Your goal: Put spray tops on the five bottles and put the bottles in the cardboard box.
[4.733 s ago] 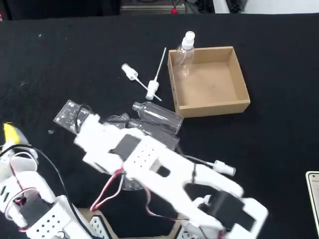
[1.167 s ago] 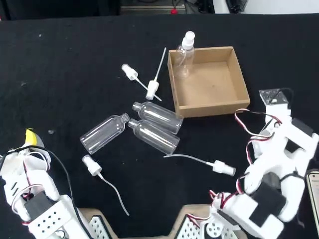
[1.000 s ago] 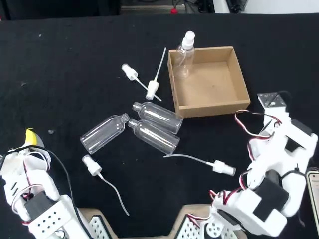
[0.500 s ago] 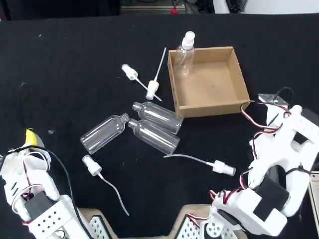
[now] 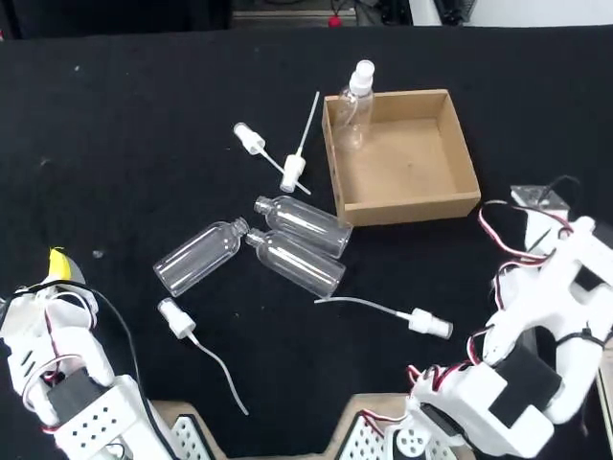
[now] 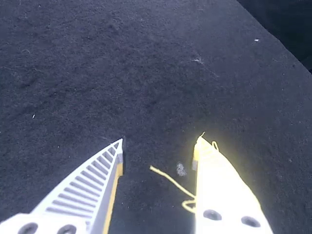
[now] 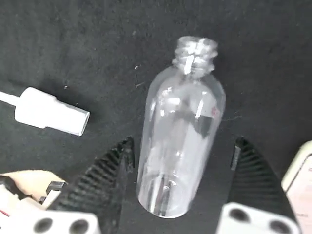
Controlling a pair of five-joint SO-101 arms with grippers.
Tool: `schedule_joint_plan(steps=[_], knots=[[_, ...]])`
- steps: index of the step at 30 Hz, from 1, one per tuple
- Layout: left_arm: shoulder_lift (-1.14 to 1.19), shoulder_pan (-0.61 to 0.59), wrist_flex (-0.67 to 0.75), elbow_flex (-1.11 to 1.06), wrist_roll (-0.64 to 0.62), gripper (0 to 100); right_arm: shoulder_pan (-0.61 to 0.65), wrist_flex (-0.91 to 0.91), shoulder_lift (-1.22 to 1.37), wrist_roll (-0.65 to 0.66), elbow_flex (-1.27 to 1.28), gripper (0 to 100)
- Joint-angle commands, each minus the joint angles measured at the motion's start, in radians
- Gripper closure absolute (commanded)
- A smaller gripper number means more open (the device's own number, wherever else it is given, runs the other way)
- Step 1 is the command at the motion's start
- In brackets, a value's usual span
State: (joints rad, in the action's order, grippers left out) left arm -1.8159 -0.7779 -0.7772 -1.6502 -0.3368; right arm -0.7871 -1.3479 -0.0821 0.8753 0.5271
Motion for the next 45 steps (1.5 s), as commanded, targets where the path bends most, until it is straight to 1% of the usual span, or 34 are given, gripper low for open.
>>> schedule_joint_plan(steps=[1,5,8,13,16,19,24,33,36,41,45], knots=[[-0.008,0.002,0.02,0.01,0.011,77,-0.025,0.018,0.019,0.014,0.005,71.3],[-0.008,0.002,0.02,0.01,0.011,77,-0.058,0.021,0.087,0.014,-0.019,71.3],[-0.008,0.002,0.02,0.01,0.011,77,-0.061,0.021,0.157,0.018,-0.079,71.3],[-0.008,0.002,0.02,0.01,0.011,77,-0.02,0.008,0.282,0.003,-0.18,71.3],[-0.008,0.002,0.02,0.01,0.011,77,0.009,-0.041,0.321,-0.048,-0.257,71.3],[-0.008,0.002,0.02,0.01,0.011,77,0.02,-0.12,0.332,-0.058,-0.325,71.3],[-0.008,0.002,0.021,0.01,0.011,77,0.02,-0.152,0.332,-0.091,-0.404,71.3],[-0.008,0.002,0.021,0.01,0.011,77,0.074,-0.127,0.341,-0.081,-0.412,71.0],[-0.008,0.002,0.021,0.01,0.011,77,0.077,-0.091,0.341,-0.071,-0.412,71.1],[-0.008,0.002,0.021,0.01,0.011,77,0.072,-0.083,0.349,-0.072,-0.404,71.2],[-0.008,0.002,0.021,0.01,0.011,77,0.068,-0.061,0.415,-0.077,-0.397,71.2]])
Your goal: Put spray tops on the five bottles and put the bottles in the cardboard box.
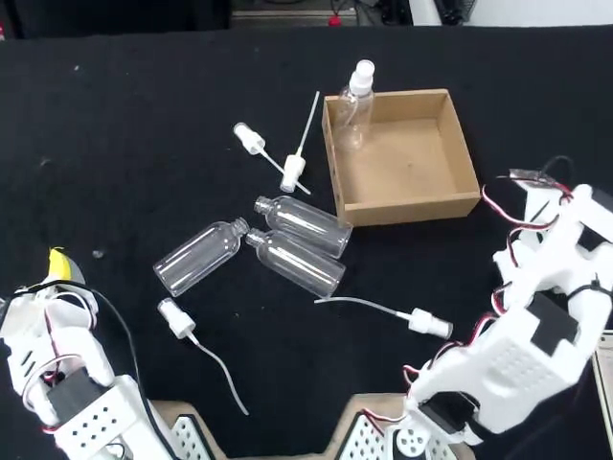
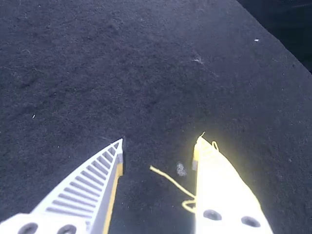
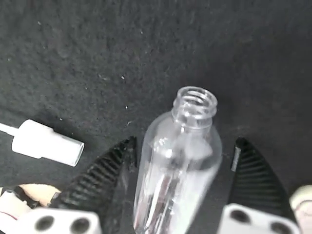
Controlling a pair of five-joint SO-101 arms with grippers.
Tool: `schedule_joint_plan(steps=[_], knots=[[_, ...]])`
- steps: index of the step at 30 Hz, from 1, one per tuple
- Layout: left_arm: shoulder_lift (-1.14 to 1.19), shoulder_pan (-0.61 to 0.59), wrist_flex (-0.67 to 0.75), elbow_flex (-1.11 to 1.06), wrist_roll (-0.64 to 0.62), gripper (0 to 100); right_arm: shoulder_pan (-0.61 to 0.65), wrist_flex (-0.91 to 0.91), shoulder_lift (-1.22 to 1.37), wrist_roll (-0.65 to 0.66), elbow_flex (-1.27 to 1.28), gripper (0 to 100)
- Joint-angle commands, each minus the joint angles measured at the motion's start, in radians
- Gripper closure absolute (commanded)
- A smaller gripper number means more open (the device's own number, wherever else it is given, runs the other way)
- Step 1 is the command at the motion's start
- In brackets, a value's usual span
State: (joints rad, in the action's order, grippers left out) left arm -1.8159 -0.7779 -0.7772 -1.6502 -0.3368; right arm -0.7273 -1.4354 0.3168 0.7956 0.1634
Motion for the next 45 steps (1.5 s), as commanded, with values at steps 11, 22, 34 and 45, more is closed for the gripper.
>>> schedule_joint_plan(steps=[11,22,34,45], knots=[[-0.008,0.002,0.021,0.01,0.011,77,0.009,-0.032,0.053,0.005,-0.114,71.3],[-0.008,0.002,0.021,0.01,0.011,77,-0.04,-0.034,0.053,0.009,-0.074,81.0],[-0.008,0.002,0.021,0.01,0.011,77,-0.02,-0.183,-0.163,0.0,-0.289,81.2],[-0.008,0.002,0.02,0.01,0.011,77,0.043,0.078,-0.545,-0.253,-0.018,81.2]])
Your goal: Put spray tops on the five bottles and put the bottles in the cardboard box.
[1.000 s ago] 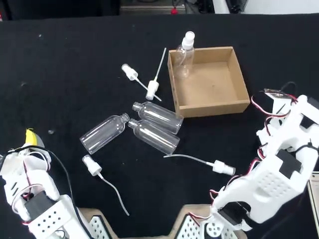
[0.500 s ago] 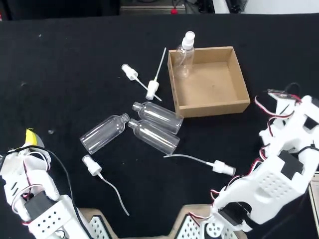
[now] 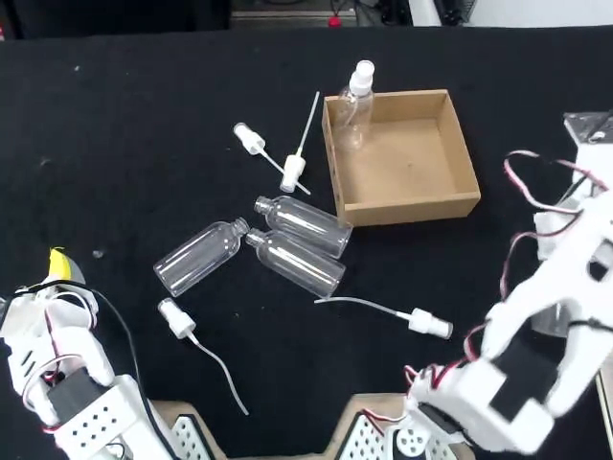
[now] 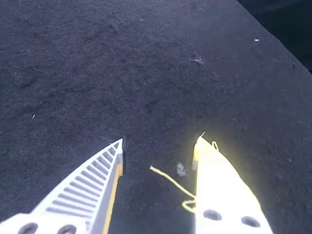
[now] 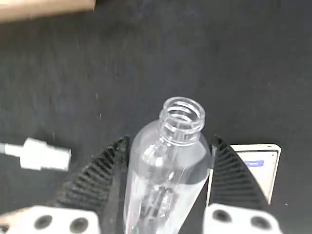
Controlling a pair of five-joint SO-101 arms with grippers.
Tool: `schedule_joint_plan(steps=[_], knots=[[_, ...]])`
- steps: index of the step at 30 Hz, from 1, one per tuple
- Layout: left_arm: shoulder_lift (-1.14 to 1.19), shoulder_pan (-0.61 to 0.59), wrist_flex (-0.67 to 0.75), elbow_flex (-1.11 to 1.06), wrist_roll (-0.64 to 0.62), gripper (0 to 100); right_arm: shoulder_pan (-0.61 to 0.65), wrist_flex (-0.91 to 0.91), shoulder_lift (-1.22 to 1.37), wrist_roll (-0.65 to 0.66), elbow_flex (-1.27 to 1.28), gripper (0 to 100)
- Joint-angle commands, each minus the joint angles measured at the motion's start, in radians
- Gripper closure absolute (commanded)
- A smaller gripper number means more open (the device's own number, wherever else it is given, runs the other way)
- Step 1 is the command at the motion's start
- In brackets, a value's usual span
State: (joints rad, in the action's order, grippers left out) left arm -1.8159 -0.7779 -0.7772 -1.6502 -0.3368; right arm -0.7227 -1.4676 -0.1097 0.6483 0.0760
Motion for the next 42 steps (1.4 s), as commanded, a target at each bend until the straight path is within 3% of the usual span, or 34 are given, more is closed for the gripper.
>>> schedule_joint_plan(steps=[1,5,8,12,17,21,31,37,42], knots=[[-0.008,0.002,0.02,0.01,0.011,77,0.051,0.147,-0.145,-0.147,0.105,81.2],[-0.008,0.01,-0.04,0.051,0.021,77,0.112,0.23,-0.252,-0.285,0.219,81.2],[-0.005,0.044,-0.117,0.15,0.107,77,0.149,0.241,-0.338,-0.341,0.277,81.2],[0.0,0.209,-0.213,0.259,0.256,77,0.183,0.242,-0.449,-0.351,0.355,81.2],[0.0,0.415,-0.302,0.282,0.353,77,0.21,0.256,-0.545,-0.348,0.456,81.2],[0.017,0.504,-0.419,0.32,0.396,77,0.203,0.321,-0.595,-0.35,0.536,81.2],[0.462,0.616,-0.344,0.378,0.388,72,0.21,0.399,-0.616,-0.348,0.622,81.2],[0.707,0.634,-0.451,0.549,0.184,72,0.21,0.397,-0.618,-0.351,0.627,81.2],[0.832,0.642,-0.459,0.541,0.06,72,0.21,0.397,-0.618,-0.353,0.627,81.2]])
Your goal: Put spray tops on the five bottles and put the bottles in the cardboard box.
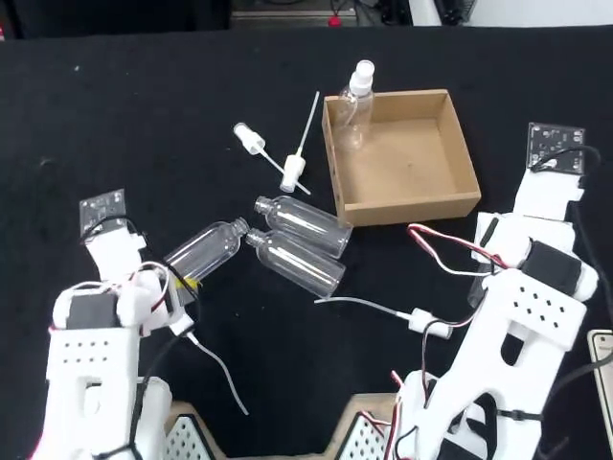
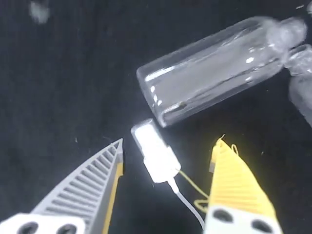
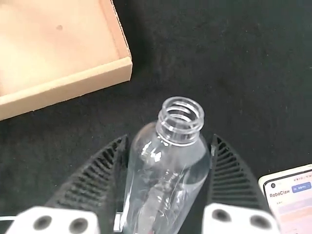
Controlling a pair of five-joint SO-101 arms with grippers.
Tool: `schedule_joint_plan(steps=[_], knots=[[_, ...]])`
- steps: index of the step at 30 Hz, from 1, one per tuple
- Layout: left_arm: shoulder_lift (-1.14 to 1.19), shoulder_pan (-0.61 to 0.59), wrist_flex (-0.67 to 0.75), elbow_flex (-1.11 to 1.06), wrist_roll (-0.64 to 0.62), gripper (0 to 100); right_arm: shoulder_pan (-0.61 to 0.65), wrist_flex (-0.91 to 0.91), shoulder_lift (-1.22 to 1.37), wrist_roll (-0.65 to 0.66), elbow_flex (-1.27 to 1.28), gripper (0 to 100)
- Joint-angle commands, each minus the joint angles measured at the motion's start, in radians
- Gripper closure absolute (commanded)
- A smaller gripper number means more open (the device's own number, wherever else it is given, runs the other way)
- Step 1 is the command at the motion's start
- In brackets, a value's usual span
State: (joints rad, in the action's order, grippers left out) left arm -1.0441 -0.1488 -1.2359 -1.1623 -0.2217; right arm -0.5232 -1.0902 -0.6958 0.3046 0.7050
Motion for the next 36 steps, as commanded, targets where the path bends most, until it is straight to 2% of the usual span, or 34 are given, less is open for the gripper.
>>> schedule_joint_plan(steps=[1,10,14,21,28,31,34,36], knots=[[0.084,0.012,0.011,0.047,-0.058,72,0.011,0.02,-0.031,-0.009,-0.002,81.2],[0.322,0.013,0.071,0.047,-0.064,72,0.011,0.018,-0.031,-0.011,-0.002,81.2],[0.431,0.013,0.167,0.044,-0.124,72,0.011,0.017,-0.031,-0.011,-0.002,81.2],[0.545,0.015,0.187,0.093,-0.173,73,0.011,-0.006,-0.035,-0.008,-0.002,81.2],[0.552,0.013,0.187,0.101,-0.167,93,0.011,-0.008,-0.036,-0.011,-0.002,81.2],[0.551,-0.025,0.169,0.14,-0.167,94,0.011,-0.008,-0.035,-0.011,-0.002,81.2],[0.551,-0.143,0.114,0.251,-0.152,94,0.011,-0.008,-0.031,-0.011,-0.002,81.2],[0.551,-0.249,0.083,0.331,-0.041,94,0.011,-0.008,-0.031,-0.011,-0.002,81.2]])
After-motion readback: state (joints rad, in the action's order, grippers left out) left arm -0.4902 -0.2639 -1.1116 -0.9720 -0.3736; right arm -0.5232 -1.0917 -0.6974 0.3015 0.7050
